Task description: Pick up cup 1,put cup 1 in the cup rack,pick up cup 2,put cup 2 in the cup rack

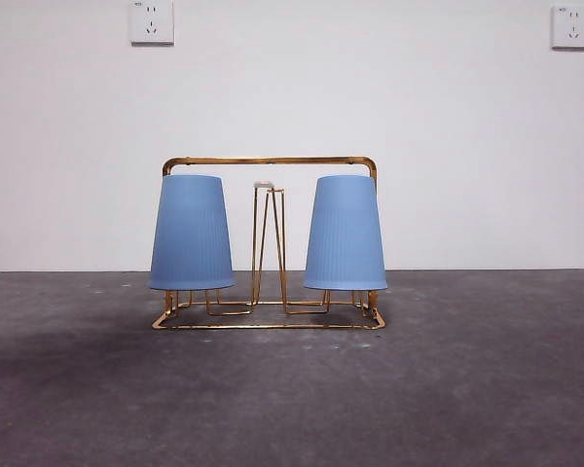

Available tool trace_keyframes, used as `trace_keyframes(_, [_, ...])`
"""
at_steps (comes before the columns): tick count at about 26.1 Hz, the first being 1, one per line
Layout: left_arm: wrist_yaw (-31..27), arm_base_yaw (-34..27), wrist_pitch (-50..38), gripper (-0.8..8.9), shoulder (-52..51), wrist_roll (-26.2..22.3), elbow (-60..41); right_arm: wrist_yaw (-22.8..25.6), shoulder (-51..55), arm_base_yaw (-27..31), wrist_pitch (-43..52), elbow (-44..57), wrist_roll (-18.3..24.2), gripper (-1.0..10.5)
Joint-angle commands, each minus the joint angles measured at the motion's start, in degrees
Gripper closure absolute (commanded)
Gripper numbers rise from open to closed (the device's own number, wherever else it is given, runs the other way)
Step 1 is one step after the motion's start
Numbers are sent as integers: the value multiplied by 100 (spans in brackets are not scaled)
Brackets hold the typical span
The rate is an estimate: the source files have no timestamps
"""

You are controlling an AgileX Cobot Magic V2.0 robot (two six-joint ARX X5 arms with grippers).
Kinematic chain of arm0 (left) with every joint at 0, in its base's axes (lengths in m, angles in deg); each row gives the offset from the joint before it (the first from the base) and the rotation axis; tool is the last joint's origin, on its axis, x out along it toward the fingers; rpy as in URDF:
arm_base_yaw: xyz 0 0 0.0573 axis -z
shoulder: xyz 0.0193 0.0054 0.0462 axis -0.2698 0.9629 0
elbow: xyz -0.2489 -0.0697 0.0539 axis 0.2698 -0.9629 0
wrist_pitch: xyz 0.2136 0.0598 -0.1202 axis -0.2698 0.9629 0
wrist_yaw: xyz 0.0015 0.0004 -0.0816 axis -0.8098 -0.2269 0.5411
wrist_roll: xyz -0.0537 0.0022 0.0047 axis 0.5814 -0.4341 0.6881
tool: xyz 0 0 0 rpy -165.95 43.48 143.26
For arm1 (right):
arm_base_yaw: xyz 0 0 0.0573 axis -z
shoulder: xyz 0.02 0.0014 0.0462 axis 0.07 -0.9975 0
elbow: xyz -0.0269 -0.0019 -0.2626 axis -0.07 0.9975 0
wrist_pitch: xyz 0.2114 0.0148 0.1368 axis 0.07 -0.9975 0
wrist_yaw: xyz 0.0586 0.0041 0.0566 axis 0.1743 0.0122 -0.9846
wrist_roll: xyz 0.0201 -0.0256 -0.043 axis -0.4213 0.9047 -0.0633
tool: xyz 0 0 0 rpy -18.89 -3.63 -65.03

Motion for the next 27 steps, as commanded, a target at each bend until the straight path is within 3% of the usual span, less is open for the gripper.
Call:
trace_keyframes(1, [28,11,79,283,-199,35,-44,20,-37,0,-48,37,-39,761])
trace_keyframes(6, [35,11,219,307,-437,35,-37,20,-72,0,-103,37,-131,761])
trace_keyframes(9, [177,11,299,507,-472,35,-37,20,-81,0,-142,37,-131,761])
trace_keyframes(11, [280,11,348,712,-472,33,-37,20,-81,0,-181,37,-131,767])
trace_keyframes(13, [284,11,391,832,-472,35,-37,20,-83,0,-234,37,-131,838])
trace_keyframes(18, [286,11,391,820,-474,33,-35,22,-120,0,-431,37,-131,960])
trace_keyframes(27, [280,11,422,819,-472,7,98,20,-190,0,-568,37,-162,957])
